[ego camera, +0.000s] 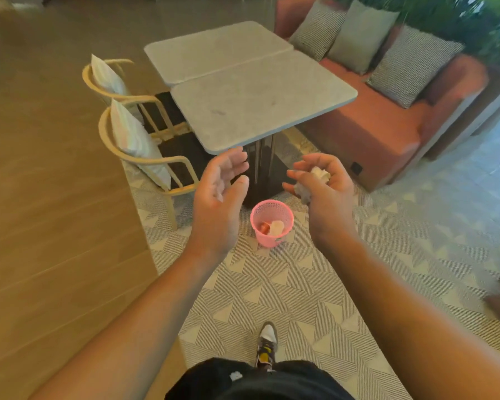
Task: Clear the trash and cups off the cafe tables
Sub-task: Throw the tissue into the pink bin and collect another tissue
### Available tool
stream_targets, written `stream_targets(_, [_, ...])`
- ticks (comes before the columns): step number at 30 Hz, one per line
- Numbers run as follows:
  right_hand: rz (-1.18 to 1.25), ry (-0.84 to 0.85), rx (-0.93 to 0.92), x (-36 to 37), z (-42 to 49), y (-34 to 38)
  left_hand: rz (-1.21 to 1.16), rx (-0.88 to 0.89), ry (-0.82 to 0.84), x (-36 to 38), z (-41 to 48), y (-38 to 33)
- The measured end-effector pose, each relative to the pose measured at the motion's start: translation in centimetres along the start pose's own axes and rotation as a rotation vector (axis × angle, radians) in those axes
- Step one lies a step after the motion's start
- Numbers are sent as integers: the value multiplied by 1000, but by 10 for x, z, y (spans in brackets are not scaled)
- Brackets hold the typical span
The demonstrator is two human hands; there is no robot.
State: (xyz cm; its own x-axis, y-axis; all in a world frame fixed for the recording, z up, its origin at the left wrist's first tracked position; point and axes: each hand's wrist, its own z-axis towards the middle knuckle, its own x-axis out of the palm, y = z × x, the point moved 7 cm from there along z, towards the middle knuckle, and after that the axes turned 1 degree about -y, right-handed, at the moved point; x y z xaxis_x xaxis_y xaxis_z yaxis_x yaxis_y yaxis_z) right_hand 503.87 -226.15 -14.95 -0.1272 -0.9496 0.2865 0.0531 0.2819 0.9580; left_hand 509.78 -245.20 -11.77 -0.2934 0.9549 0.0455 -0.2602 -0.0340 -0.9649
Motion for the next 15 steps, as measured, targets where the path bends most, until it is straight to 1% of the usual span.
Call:
stream_targets(7, [-41,-47,95,17,116,-35,28,-33,22,20,115,49])
stream_targets(12, [-56,-123,174,29,188,-77,50,-96,82,34,195,114])
stream_targets(15, [-82,-203,216,36,231,-104,60,-144,141,41,243,158])
